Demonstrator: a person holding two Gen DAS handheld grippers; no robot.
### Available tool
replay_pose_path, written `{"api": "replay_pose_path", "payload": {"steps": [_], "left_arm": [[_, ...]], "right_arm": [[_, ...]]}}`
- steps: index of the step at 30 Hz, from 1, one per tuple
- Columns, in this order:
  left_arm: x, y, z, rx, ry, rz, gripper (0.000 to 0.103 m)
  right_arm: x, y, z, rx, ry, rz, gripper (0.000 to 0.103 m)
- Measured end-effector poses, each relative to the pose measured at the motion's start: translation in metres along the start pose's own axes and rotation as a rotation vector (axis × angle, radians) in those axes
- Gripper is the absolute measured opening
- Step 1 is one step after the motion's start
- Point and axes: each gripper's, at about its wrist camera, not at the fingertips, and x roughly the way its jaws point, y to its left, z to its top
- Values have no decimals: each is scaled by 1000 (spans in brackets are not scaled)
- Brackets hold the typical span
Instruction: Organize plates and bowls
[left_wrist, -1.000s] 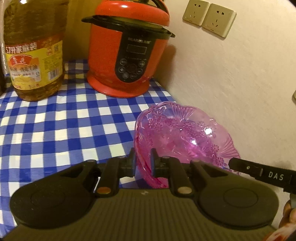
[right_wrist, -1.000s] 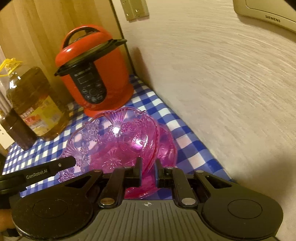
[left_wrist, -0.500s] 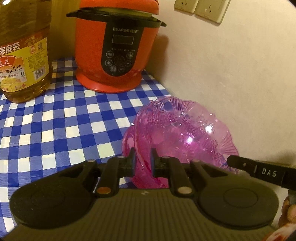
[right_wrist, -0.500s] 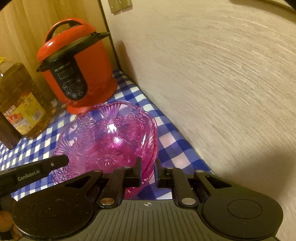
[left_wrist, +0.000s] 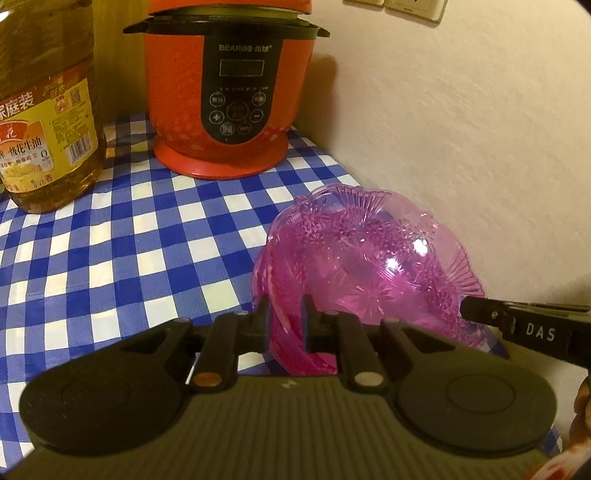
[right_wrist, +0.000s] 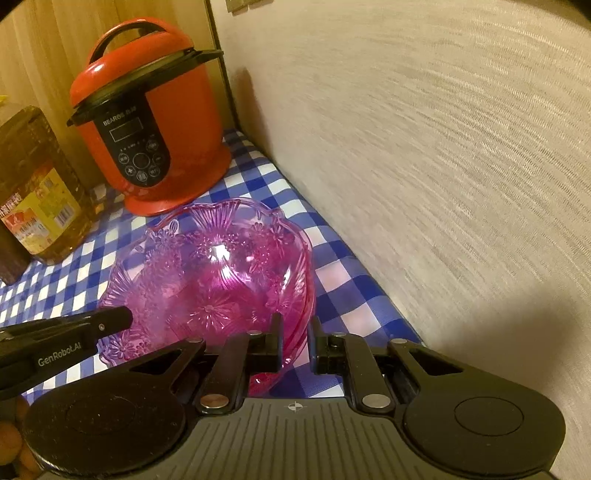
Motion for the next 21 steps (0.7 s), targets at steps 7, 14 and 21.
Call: {"api": "replay_pose_path", "payload": {"steps": [7,14,21], "left_arm": [[4,2,-1,-4,11,9,14],[5,2,-3,0,10,18,15],[7,4,-5,10,12,40,28]], "right_arm": [[5,2,-1,-6,13,1,13],[7,2,-1,-6,10,7,13],[9,0,-3,8,6,2,14]]}}
